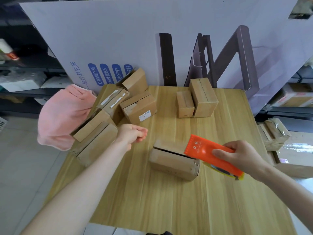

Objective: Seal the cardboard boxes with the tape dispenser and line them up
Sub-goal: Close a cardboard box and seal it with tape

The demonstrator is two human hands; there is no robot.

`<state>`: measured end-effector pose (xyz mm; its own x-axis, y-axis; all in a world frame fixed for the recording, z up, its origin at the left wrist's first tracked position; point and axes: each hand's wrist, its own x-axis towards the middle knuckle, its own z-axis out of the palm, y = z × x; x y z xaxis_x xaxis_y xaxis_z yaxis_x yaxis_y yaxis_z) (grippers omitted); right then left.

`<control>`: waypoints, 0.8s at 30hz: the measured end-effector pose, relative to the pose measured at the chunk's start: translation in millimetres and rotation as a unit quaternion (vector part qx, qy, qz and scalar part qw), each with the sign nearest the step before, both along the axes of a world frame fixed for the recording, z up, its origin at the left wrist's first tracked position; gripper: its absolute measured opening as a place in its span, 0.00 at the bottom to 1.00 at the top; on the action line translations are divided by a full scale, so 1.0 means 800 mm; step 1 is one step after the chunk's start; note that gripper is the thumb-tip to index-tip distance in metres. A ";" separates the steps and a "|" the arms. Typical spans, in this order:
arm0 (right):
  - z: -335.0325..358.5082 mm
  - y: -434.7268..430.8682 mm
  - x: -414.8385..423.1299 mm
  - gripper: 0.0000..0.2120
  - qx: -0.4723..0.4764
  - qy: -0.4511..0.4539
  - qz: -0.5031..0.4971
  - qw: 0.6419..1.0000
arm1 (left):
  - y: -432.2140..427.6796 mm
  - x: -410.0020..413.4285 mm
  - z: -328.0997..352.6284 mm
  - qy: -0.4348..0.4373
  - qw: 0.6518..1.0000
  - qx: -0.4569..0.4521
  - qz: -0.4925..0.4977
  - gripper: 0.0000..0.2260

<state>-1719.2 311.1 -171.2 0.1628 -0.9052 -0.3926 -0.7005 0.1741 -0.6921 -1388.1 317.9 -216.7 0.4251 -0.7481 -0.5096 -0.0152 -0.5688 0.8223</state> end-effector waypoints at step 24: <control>-0.086 -0.064 0.077 0.23 0.035 0.329 0.107 0.938 | -0.002 -0.024 -0.166 -0.019 0.992 0.099 0.069 0.03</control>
<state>-1657.3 259.8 -240.0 0.0400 -0.8474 -0.5294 -0.9959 0.0095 -0.0905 -1407.1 316.3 -349.3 0.5384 -0.5675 -0.6229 0.0463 -0.7182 0.6943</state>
